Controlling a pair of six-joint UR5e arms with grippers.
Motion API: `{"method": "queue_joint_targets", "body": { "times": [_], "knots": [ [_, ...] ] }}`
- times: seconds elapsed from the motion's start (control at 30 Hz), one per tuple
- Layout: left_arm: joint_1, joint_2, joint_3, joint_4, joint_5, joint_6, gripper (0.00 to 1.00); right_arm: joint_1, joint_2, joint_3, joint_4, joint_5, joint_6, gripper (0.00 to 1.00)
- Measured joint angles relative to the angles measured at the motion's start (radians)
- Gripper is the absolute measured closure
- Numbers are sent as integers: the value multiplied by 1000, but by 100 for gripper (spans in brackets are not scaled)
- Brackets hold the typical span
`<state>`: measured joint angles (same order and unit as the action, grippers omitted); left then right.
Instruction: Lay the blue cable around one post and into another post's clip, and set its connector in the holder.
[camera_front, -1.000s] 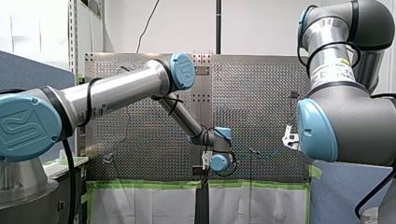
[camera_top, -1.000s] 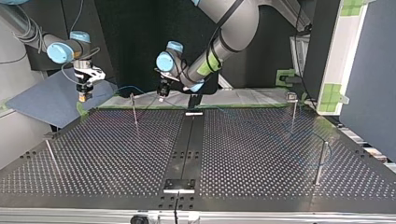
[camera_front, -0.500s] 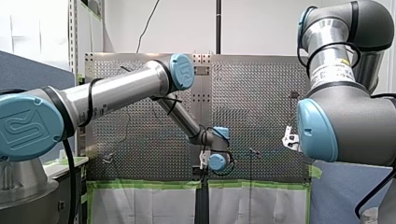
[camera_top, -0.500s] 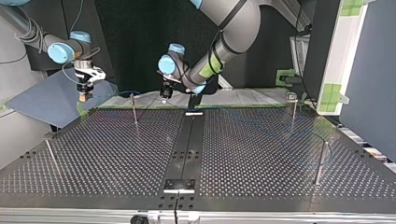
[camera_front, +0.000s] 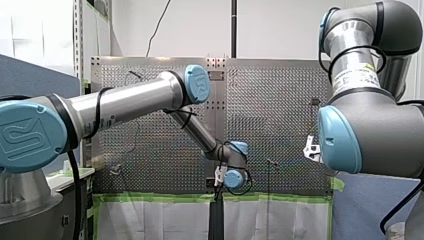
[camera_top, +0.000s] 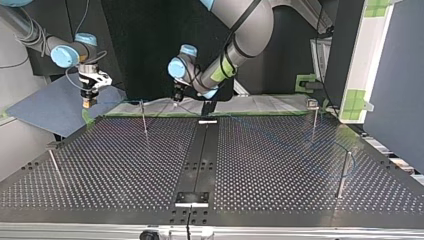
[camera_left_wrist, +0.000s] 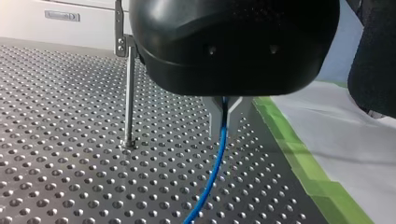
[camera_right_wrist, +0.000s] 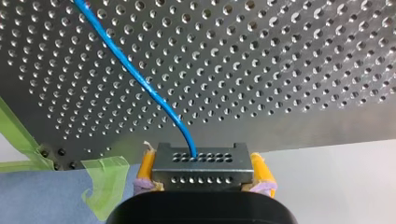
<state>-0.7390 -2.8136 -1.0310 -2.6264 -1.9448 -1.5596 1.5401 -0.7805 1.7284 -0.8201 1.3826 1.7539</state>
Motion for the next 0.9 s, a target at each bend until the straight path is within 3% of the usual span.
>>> {"method": "queue_joint_targets", "body": {
  "times": [0.4,0.63,0.9],
  "knots": [
    [10,-2,25,-12,-2,-14,99,-4,46,-16,-5,-5,-4,98],
    [16,-1,44,-16,-3,-12,99,-6,49,-32,18,-6,-3,98],
    [5,1,42,-39,-17,12,99,-7,50,-39,62,-6,-25,98]
  ]
}}
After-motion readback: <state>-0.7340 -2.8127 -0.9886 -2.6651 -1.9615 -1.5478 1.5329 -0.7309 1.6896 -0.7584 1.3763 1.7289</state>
